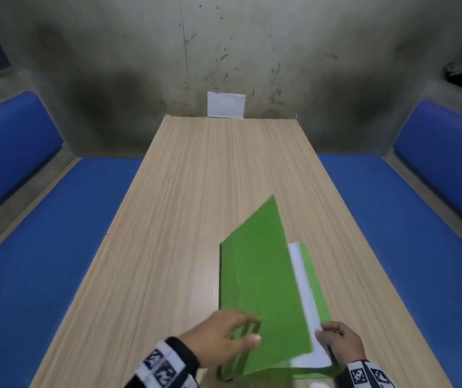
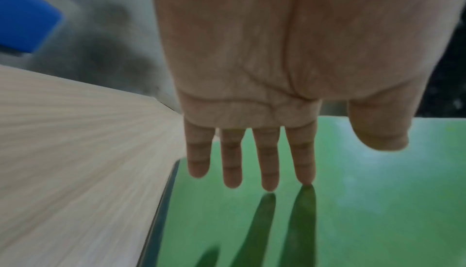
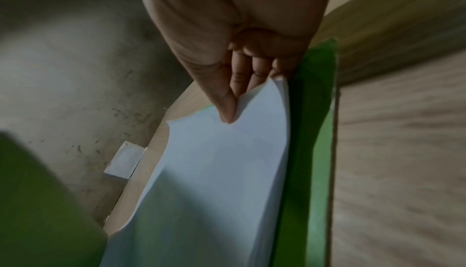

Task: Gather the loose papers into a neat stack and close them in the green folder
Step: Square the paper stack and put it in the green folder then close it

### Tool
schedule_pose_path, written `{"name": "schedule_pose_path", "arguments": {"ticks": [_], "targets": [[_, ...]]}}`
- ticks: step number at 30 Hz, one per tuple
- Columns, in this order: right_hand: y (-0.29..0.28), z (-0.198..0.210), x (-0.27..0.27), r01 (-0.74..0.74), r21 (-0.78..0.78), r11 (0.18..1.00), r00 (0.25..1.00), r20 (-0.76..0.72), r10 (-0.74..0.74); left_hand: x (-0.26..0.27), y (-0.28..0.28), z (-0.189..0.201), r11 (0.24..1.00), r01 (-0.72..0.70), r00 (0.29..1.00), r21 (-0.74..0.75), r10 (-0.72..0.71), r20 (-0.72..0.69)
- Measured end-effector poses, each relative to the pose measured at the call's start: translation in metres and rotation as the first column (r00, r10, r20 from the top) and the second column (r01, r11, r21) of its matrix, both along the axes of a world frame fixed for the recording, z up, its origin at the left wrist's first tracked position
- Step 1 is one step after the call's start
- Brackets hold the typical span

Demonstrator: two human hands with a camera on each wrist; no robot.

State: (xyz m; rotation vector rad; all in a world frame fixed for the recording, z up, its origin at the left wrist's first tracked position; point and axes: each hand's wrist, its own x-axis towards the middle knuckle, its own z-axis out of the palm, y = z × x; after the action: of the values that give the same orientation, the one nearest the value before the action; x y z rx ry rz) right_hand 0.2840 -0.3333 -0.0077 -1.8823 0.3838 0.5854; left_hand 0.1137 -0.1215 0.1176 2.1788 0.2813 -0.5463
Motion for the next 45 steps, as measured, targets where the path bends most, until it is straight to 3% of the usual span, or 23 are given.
{"name": "schedule_pose_path", "arguments": {"ticks": [2,4,10,14,16,19,22,24,26,29,36,45], "targets": [[-0.003,0.010,0.002,-0.039,0.016,0.999,0.999,-0.019,0.039,0.011,-0.015,-0.022,0.971,0.128,0.989,0.203,-0.109,-0.103],[-0.008,0.016,0.007,-0.083,0.037,0.996,0.996,-0.034,0.085,0.018,-0.024,-0.038,0.931,0.193,0.978,0.310,-0.160,-0.131],[-0.021,0.018,0.009,-0.143,0.039,0.989,0.982,-0.118,0.147,0.027,-0.028,-0.069,0.879,0.276,0.959,0.389,-0.227,-0.167],[-0.030,0.022,0.012,-0.104,0.057,0.993,0.994,-0.039,0.107,0.030,-0.027,-0.081,0.847,0.304,0.952,0.435,-0.255,-0.170],[-0.033,0.019,0.015,-0.043,-0.016,0.999,0.998,0.048,0.044,0.030,-0.027,-0.082,0.861,0.278,0.960,0.427,-0.237,-0.147],[-0.030,0.017,0.009,-0.144,-0.173,0.974,0.983,0.090,0.161,0.026,-0.024,-0.079,0.910,0.119,0.993,0.398,-0.116,-0.031],[-0.022,0.016,0.000,-0.221,-0.217,0.951,0.970,0.053,0.237,0.018,-0.010,-0.081,0.914,-0.270,0.960,0.303,0.233,0.153],[-0.015,0.017,-0.003,-0.273,-0.250,0.929,0.958,0.014,0.286,0.010,0.002,-0.088,0.858,-0.491,0.871,0.153,0.476,0.122],[-0.007,0.015,-0.003,-0.307,-0.250,0.918,0.950,-0.024,0.311,0.004,0.009,-0.095,0.799,-0.602,0.798,0.005,0.601,-0.033],[0.007,0.016,-0.005,-0.305,-0.201,0.931,0.952,-0.031,0.305,-0.002,0.017,-0.098,0.736,-0.673,0.738,-0.075,0.661,-0.137],[0.044,0.003,-0.020,-0.292,-0.108,0.950,0.955,0.026,0.296,-0.025,0.051,-0.097,0.664,-0.747,0.661,0.017,0.746,-0.086],[0.059,-0.029,-0.031,-0.160,0.039,0.986,0.987,0.014,0.160,-0.047,0.063,-0.101,0.584,-0.811,0.583,0.021,0.811,-0.050]]}}
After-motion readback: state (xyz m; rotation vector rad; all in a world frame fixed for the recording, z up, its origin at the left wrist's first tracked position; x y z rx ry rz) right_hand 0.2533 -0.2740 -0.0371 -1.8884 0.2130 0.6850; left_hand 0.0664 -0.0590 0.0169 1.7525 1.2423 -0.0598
